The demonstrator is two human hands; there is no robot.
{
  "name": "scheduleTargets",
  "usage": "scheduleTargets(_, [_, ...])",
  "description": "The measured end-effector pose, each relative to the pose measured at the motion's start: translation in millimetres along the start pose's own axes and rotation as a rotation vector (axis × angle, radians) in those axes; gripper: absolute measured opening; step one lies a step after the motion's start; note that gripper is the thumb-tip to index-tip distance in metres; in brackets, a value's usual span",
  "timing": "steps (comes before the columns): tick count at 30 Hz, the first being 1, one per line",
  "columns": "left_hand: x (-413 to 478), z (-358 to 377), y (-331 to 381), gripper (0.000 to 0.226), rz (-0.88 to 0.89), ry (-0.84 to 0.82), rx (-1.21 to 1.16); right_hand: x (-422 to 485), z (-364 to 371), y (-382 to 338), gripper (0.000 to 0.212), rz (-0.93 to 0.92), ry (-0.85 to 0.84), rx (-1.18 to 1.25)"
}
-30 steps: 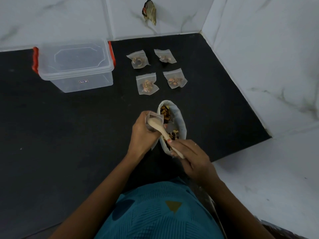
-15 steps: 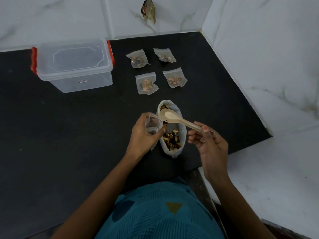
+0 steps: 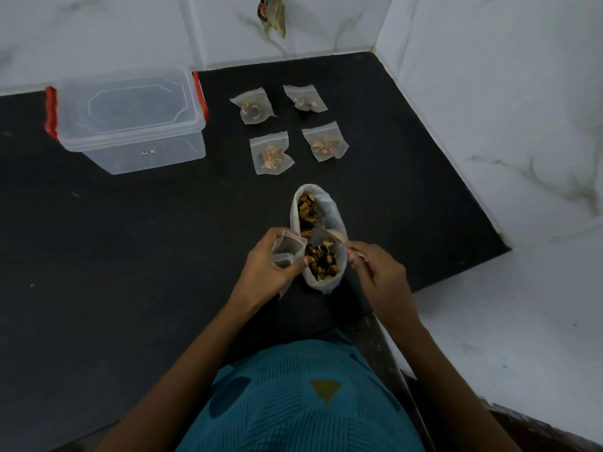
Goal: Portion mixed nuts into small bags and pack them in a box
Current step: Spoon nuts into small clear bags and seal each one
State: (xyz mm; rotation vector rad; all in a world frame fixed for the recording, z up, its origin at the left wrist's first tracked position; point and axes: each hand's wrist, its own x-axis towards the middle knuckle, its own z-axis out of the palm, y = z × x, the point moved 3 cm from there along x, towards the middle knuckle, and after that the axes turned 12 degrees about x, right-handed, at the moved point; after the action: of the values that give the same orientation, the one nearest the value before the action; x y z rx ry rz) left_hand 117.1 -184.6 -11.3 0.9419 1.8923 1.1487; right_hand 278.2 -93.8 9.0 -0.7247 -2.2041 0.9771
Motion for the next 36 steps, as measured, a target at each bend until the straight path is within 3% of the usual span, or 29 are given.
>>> scheduleTargets(6, [1.1, 2.4, -3.8, 0.029, -0.014, -0.024, 0.012, 2.5, 0.0, -0.7, 0.034, 0.105, -0.019, 0.022])
scheduleTargets(11, [0.1, 3.5, -3.1, 0.024, -0.008, -0.023, -0.004, 3.9, -1.9, 0.4, 0.02, 0.238, 0.038, 0.139])
scheduleTargets(18, [-0.4, 4.9, -4.2, 0.024, -0.03, -0.044, -0.006, 5.4, 3.1, 17.8, 0.024, 0.727, 0.301, 0.547])
scheduleTargets(21, [1.3, 5.2, -4.2, 0.026, -0.044, -0.053, -0.016, 4.0, 8.6, 22.4, 0.024, 0.839, 0.385, 0.747])
scheduleTargets(24, [2.0, 4.6, -4.6, 0.027, -0.047, -0.057, -0.01, 3.0, 8.5, 21.8, 0.025, 0.858, 0.424, 0.822])
scheduleTargets(30, [1.0, 3.2, -4.5, 0.025, -0.049, -0.064, 0.008, 4.1, -5.2, 14.8, 0.025, 0.783, 0.432, 0.708])
scheduleTargets(36, [-0.8, 1.0, 0.1, 0.031, -0.029, -0.019, 0.008, 4.9, -13.4, 9.5, 0.026, 0.821, 0.455, 0.832])
